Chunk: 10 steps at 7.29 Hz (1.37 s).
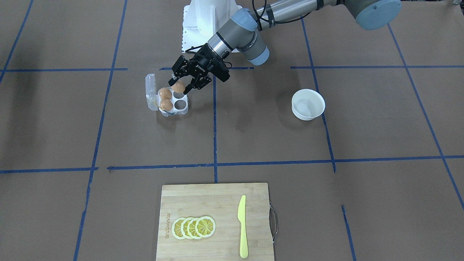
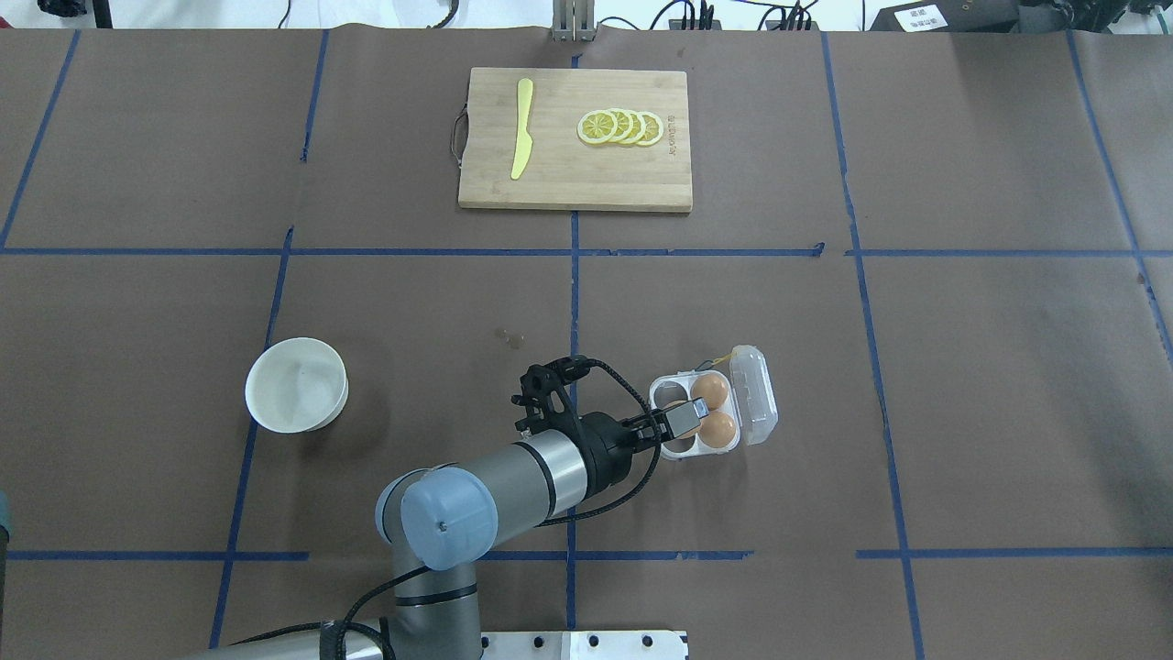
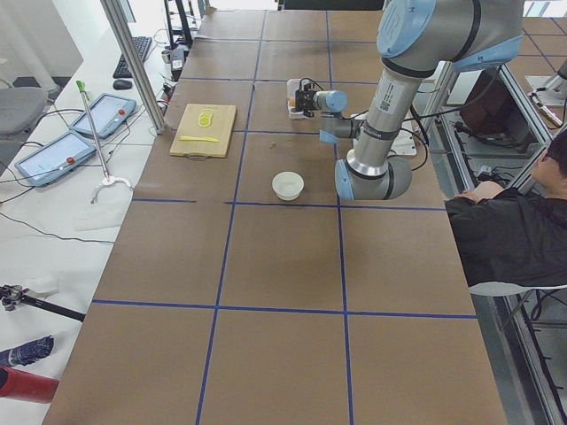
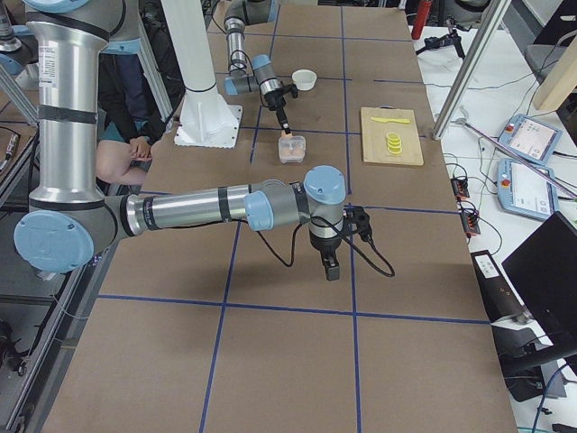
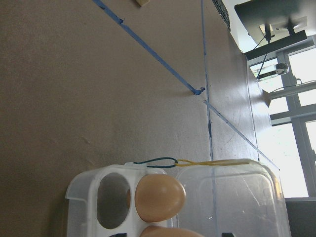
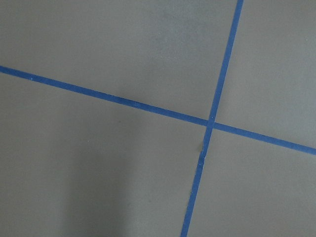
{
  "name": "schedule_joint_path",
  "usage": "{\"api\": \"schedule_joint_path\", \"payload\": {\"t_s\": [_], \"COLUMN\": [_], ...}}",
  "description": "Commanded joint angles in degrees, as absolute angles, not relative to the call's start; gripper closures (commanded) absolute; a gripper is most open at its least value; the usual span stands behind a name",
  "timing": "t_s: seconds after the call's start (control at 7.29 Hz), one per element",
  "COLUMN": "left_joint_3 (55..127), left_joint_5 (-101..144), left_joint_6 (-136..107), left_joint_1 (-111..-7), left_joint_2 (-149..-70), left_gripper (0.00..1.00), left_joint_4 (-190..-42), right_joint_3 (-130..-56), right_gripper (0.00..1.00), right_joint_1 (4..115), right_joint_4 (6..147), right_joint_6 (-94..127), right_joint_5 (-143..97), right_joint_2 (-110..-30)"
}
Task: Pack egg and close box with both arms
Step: 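Lower the egg into the empty carton cup and open the left gripper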
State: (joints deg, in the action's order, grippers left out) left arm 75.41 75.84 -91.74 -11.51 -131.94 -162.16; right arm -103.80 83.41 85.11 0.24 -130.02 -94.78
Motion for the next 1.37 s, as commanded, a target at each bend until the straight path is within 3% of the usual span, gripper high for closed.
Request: {"api": "schedule_joint_path", "payload": {"t_s": [0.0,0.55,0.69,0.82,0.96,1.24], "left_joint_3": [75.4,75.5,76.0,76.4,79.2,92.0], "left_joint_5": [75.8,76.2,77.1,79.3,85.4,95.3], "left_joint_6": [-91.6,-91.5,-89.1,-87.1,-86.3,-80.6], "left_joint_1": [-11.5,-11.5,-12.1,-13.8,-16.4,-20.9], "left_joint_2": [-132.2,-132.3,-132.3,-132.1,-131.6,-127.4], "left_gripper": [0.23,0.19,0.00,0.00,0.00,0.00], "left_joint_4": [-162.2,-162.2,-162.1,-161.5,-156.8,-141.2], "right_joint_3": [-103.8,-103.8,-103.8,-104.0,-104.1,-104.2], "right_gripper": [0.00,0.00,0.00,0.00,0.00,0.00], "right_joint_1": [83.4,83.4,83.4,83.4,83.4,83.4], "right_joint_4": [85.2,85.2,85.2,85.2,85.2,85.1], "right_joint_6": [0.2,0.3,0.3,0.4,0.4,0.4], "right_joint_5": [-130.1,-130.0,-130.0,-130.0,-130.0,-130.0], "right_joint_2": [-94.9,-95.0,-95.0,-95.0,-95.0,-94.9]}}
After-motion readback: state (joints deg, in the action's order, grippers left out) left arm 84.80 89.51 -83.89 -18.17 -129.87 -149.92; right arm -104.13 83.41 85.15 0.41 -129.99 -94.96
